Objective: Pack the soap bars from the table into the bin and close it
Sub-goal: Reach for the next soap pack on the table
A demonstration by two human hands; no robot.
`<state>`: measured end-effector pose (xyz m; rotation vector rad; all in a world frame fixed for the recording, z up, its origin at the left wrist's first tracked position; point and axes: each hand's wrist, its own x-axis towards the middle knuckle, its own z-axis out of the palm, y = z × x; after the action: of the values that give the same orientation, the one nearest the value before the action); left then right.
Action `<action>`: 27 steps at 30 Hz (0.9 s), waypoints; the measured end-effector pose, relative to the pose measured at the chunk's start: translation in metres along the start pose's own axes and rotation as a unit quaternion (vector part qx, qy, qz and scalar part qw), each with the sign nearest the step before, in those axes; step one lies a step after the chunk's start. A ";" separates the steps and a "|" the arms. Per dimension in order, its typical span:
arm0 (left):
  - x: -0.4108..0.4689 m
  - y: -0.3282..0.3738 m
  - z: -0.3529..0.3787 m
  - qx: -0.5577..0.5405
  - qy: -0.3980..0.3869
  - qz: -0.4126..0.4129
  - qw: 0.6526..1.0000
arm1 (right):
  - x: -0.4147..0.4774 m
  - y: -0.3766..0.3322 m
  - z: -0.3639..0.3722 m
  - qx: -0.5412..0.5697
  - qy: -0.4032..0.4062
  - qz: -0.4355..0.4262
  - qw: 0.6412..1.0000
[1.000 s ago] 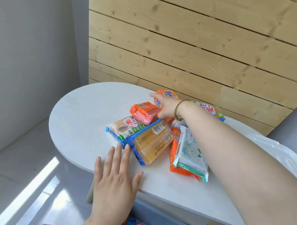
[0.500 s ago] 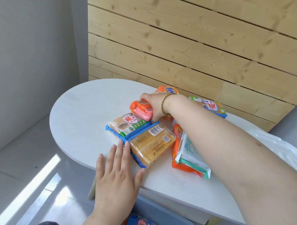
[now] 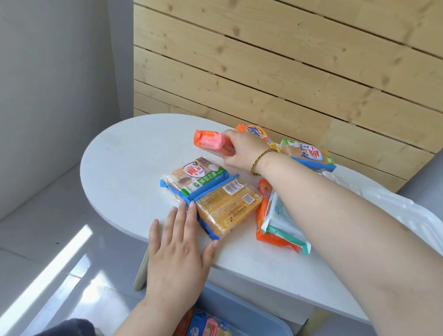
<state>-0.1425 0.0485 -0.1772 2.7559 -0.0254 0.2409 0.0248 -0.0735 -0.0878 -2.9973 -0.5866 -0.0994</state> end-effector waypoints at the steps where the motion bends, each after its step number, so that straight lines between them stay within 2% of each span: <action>1: -0.001 0.000 0.000 -0.005 0.006 0.001 1.000 | -0.005 0.000 -0.004 0.010 0.021 0.004 1.000; 5: -0.011 -0.001 -0.003 -0.064 0.064 0.063 0.994 | -0.045 -0.006 -0.034 0.084 0.130 0.032 0.987; 8: -0.020 -0.004 -0.009 -0.085 0.156 0.156 0.972 | -0.092 -0.010 -0.057 0.193 0.194 0.049 0.960; 10: -0.031 -0.005 -0.012 -0.128 0.181 0.197 0.955 | -0.131 -0.014 -0.066 0.267 0.182 0.058 0.944; 13: -0.053 -0.006 -0.001 -0.172 0.105 0.214 0.956 | -0.193 -0.018 -0.063 0.358 0.092 0.052 0.928; 15: -0.067 -0.011 0.017 -0.163 0.008 0.172 0.972 | -0.225 -0.019 -0.044 0.381 0.004 0.075 0.922; 17: -0.074 -0.019 0.042 -0.171 -0.091 0.071 0.978 | -0.250 -0.018 -0.014 0.400 -0.094 0.126 0.903; 19: -0.077 -0.034 0.068 -0.149 -0.142 -0.015 0.978 | -0.266 -0.017 0.018 0.397 -0.178 0.177 0.883; 21: -0.078 -0.046 0.090 -0.126 -0.185 -0.058 0.973 | -0.274 -0.017 0.051 0.398 -0.240 0.223 0.857; 23: -0.080 -0.056 0.111 -0.110 -0.237 -0.101 0.960 | -0.276 -0.014 0.088 0.411 -0.248 0.282 0.831; 27: -0.083 -0.063 0.142 -0.108 -0.310 -0.193 0.925 | -0.267 -0.008 0.160 0.412 -0.193 0.436 0.776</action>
<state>-0.1982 0.0544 -0.3443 2.4346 0.3034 -0.6959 -0.2178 -0.1507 -0.2674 -2.0927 0.6458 0.6571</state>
